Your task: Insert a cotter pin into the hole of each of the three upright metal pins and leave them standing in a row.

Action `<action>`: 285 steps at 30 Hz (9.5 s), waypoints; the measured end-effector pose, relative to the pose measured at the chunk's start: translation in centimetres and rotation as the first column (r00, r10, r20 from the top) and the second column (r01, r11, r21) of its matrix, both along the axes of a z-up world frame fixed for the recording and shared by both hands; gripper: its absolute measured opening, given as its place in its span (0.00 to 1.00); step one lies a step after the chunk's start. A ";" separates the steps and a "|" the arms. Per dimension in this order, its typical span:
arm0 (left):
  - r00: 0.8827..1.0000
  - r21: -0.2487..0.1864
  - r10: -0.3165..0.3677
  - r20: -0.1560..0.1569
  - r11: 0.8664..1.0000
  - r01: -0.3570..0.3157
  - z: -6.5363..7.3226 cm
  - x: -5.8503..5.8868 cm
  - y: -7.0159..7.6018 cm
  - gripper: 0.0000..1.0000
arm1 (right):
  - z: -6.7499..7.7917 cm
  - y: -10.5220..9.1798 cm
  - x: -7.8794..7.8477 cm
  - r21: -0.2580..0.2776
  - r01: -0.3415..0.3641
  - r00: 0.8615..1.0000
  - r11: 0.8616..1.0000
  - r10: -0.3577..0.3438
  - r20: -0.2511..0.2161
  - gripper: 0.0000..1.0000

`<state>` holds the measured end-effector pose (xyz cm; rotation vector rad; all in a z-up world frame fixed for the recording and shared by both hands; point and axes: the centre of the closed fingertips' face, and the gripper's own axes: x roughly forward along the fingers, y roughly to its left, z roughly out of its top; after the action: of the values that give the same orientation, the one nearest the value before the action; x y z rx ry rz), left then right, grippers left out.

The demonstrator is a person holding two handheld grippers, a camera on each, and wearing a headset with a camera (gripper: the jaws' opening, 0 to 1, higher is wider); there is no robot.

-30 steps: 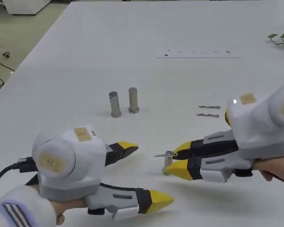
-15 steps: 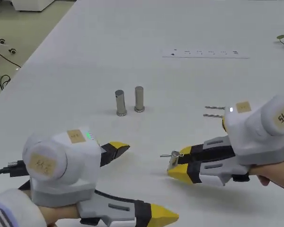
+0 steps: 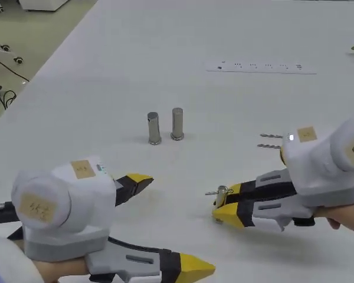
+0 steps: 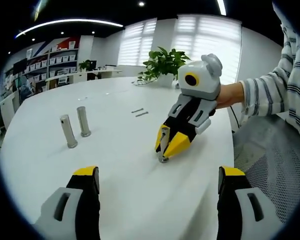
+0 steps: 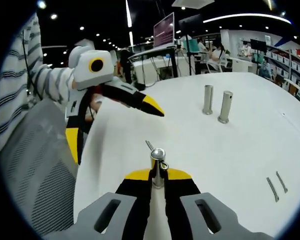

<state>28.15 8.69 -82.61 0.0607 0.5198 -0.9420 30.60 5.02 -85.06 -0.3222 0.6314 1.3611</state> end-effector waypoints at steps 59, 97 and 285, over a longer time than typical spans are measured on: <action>0.995 -0.061 0.094 0.037 0.994 -0.092 3.1 0.9 1.0 0.99 | 5.1 -1.6 2.9 0.085 0.220 0.967 0.972 -0.229 0.115 0.42; 0.988 -0.020 0.155 0.011 0.988 -0.155 3.1 2.9 6.6 0.99 | 6.8 -11.8 -1.6 0.108 0.682 0.731 0.723 -0.676 -0.094 1.00; 0.972 0.068 -0.225 0.073 0.973 0.221 -0.6 -1.1 -7.9 0.47 | 6.5 -15.2 -3.3 0.159 0.779 0.627 0.607 -0.764 -0.153 0.93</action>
<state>27.04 0.79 -83.24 0.2135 0.4723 -1.1390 27.32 -10.13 -78.52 0.1849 0.5732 0.5696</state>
